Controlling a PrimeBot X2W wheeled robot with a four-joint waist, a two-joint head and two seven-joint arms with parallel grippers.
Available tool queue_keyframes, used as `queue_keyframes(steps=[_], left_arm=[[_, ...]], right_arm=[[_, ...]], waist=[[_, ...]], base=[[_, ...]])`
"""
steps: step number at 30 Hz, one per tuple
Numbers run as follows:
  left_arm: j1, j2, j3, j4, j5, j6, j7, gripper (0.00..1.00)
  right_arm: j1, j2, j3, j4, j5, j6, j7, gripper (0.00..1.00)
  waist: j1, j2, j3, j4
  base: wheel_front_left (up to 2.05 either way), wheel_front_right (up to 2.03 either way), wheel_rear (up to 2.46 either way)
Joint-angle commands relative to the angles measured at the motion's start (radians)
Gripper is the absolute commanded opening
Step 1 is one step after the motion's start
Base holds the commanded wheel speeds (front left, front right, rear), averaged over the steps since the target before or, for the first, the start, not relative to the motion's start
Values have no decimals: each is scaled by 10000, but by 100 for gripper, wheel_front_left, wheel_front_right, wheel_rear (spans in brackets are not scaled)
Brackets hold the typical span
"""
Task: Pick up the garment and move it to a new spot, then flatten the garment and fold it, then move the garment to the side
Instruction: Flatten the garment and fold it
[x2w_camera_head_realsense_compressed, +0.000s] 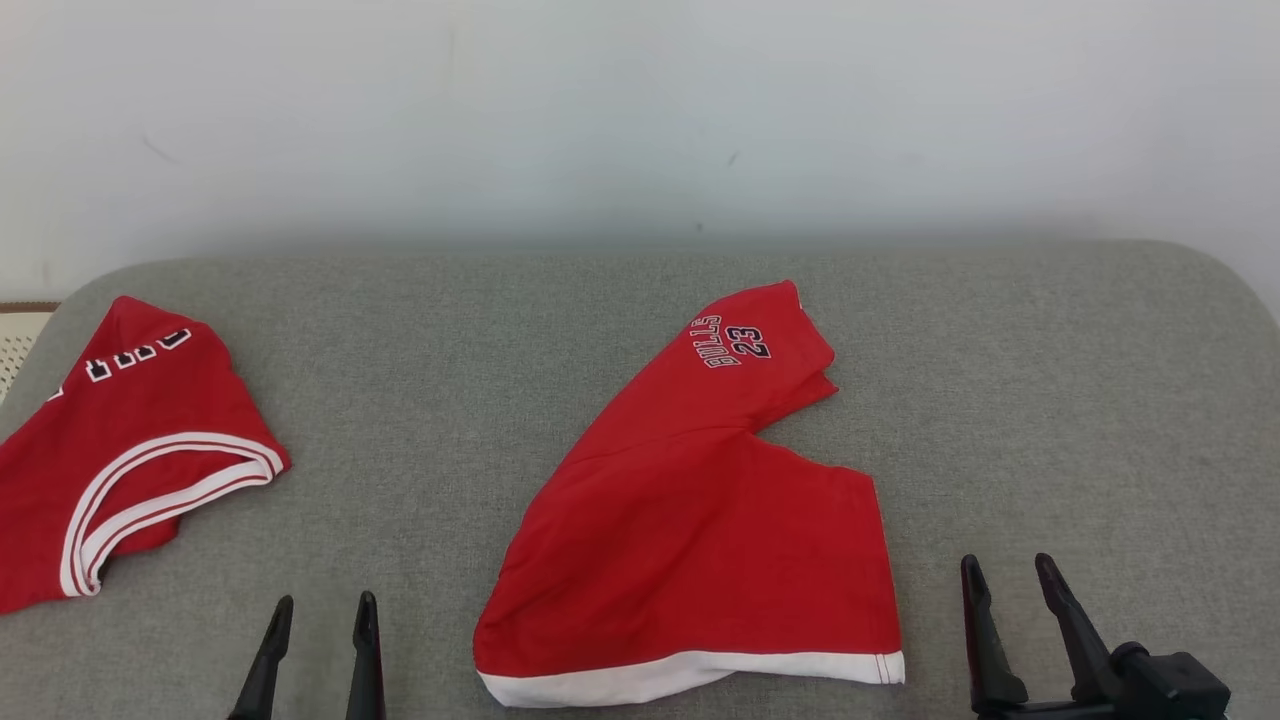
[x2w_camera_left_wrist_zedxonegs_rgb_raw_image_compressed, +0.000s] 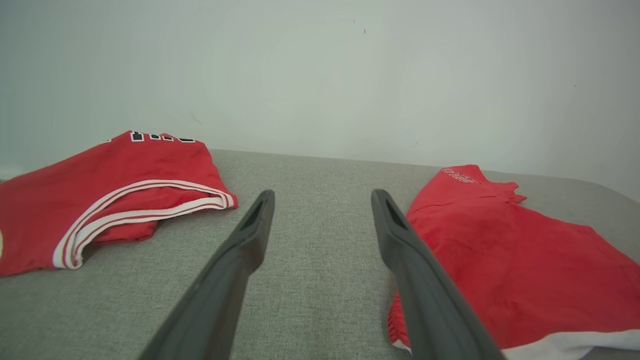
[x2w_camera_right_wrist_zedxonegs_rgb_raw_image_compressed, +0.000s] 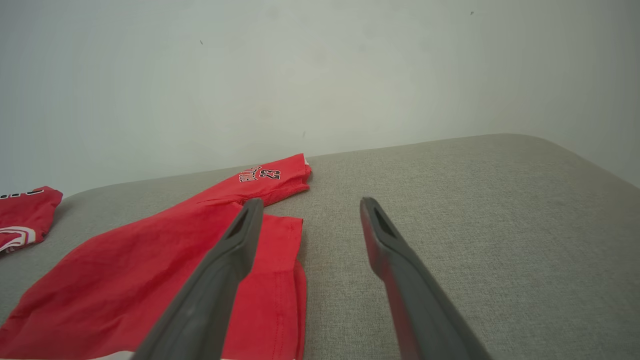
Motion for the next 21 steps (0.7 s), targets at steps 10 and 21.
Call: queue_keyframes(steps=[10, 21], left_arm=[[-26, 5, 373, 461, 455, 37, -19, 100], [231, 2, 400, 373, 398, 112, -19, 100]], right_arm=[[-423, 123, 215, 352, -293, -7, -132, 100], [-518, 164, 204, 651, -437, -7, -155, 100]], waist=[[0, 0, -149, -120], [0, 0, -212, -277]], base=[[0, 0, 0], [0, 0, 0]])
